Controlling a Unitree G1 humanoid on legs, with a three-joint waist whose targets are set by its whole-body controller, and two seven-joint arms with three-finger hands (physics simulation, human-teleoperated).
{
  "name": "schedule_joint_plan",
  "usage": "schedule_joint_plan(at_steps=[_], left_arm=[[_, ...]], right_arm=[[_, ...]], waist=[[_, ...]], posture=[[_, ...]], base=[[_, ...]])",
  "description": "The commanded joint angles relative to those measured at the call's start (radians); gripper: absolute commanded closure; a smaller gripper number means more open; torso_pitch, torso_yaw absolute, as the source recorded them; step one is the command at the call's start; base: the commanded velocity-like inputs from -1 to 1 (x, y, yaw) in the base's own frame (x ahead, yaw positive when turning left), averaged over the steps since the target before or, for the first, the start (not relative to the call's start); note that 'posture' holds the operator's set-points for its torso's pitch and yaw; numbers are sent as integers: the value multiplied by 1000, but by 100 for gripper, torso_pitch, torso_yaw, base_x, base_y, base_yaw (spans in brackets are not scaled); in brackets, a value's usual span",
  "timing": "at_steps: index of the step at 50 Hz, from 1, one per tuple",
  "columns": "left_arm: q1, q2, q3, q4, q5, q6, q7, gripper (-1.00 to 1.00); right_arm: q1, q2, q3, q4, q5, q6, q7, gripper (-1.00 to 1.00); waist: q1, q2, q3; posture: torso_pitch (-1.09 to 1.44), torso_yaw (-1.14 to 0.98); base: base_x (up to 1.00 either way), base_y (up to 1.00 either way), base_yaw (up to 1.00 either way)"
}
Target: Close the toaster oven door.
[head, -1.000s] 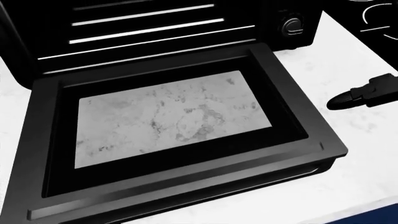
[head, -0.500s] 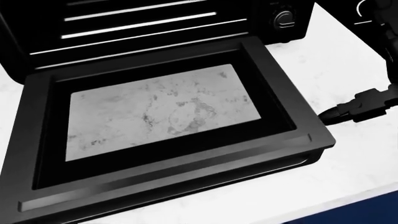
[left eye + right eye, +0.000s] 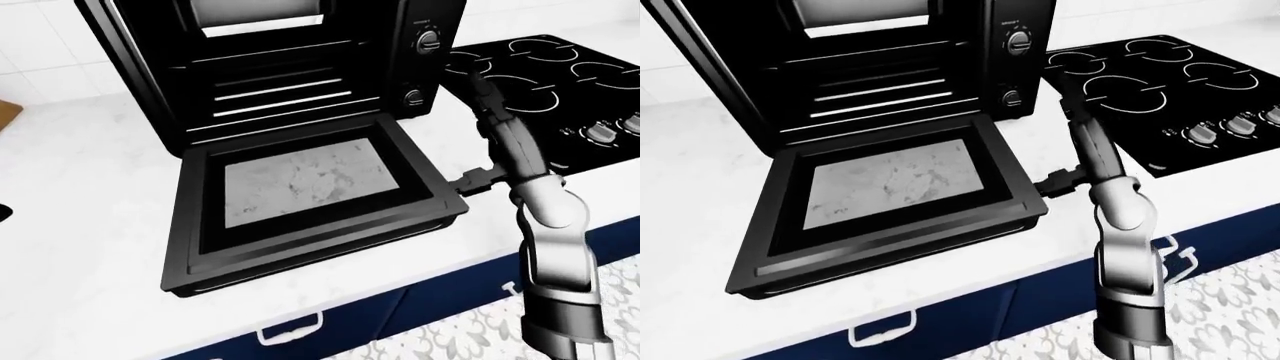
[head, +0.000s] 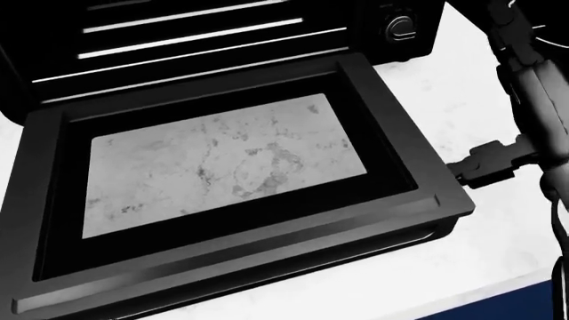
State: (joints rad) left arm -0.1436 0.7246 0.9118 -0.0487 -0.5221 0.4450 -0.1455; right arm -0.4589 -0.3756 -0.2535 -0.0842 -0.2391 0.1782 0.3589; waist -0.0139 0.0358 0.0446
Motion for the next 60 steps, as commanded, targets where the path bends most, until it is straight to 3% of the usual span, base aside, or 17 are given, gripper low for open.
schedule_joint_plan(at_steps=[1,12,26,38,60], left_arm=[[-14,29,17,-31,-3,-30,-1,-100],[-16,36,20,-22,-5,-34,0,-100],[-13,49,33,-2,-9,-39,0,-100],[-10,52,35,9,-7,-46,-2,-100],[-2,34,40,-33,-11,-22,-5,-100]], right_arm=[[-24,1,12,-59,11,-17,21,-100],[-159,11,22,-347,155,351,19,-100],[-245,37,69,-258,186,347,-53,-100],[-359,66,92,-225,251,452,-141,-100],[-568,97,141,113,177,281,-202,-100]], waist=[[1,4,-20],[-1,14,-17],[-18,24,-7],[-20,31,2],[-30,38,2]], posture=[[0,0],[0,0],[0,0],[0,0],[0,0]], base=[[0,0,0],[0,0,0],[0,0,0],[0,0,0],[0,0,0]])
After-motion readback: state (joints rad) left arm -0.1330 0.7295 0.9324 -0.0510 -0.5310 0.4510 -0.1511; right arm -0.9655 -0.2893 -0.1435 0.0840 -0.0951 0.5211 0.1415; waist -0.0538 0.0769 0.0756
